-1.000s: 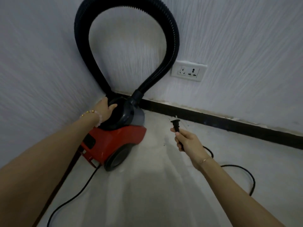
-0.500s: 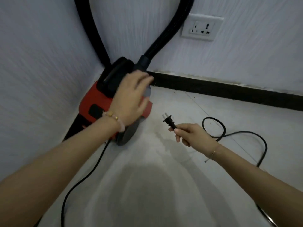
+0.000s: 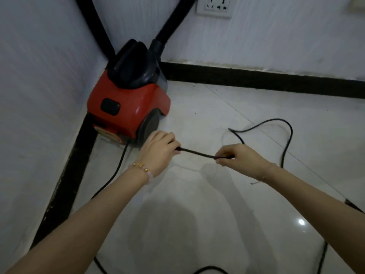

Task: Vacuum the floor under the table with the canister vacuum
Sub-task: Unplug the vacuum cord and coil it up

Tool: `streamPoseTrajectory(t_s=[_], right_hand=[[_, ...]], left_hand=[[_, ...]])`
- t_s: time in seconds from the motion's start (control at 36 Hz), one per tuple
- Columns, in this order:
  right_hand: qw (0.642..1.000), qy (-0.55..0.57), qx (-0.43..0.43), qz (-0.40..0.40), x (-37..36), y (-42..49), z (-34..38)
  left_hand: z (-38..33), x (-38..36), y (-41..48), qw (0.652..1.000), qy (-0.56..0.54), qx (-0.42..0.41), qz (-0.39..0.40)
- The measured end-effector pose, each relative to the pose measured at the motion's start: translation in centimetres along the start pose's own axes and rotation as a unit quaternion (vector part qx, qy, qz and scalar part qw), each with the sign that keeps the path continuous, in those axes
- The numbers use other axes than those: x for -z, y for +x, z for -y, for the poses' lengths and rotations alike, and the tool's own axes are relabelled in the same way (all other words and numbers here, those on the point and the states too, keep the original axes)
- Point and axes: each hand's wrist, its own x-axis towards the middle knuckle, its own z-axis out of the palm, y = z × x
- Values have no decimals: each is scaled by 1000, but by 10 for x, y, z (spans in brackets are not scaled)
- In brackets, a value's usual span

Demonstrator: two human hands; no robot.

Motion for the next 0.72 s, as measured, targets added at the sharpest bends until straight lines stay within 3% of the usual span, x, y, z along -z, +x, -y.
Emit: streamPoseTrajectory(t_s=[0.08, 0.25, 0.36, 0.47, 0.64, 0.67, 0.72], right_hand=[[995, -92, 39, -32, 5, 2, -14], [981, -148, 86, -88, -5, 7, -25], [987, -18, 111, -116, -9, -5, -1], [980, 110, 144, -78, -23, -18, 29], [960, 269, 76, 7, -27, -25, 11], [962, 266, 64, 19, -31, -26, 5], [972, 227, 45, 44, -43, -29, -7]], left_hand=[[20, 0, -17, 998, 16, 65, -3], [23, -18, -42, 992, -23, 124, 33], [-8, -16, -47, 969, -173, 143, 100], [-51, 0, -49, 869, -429, 222, 111], [-55, 17, -58, 775, -558, 297, -21], [-56, 19, -59, 749, -587, 304, -36], [-54, 24, -61, 642, -682, 341, -83]])
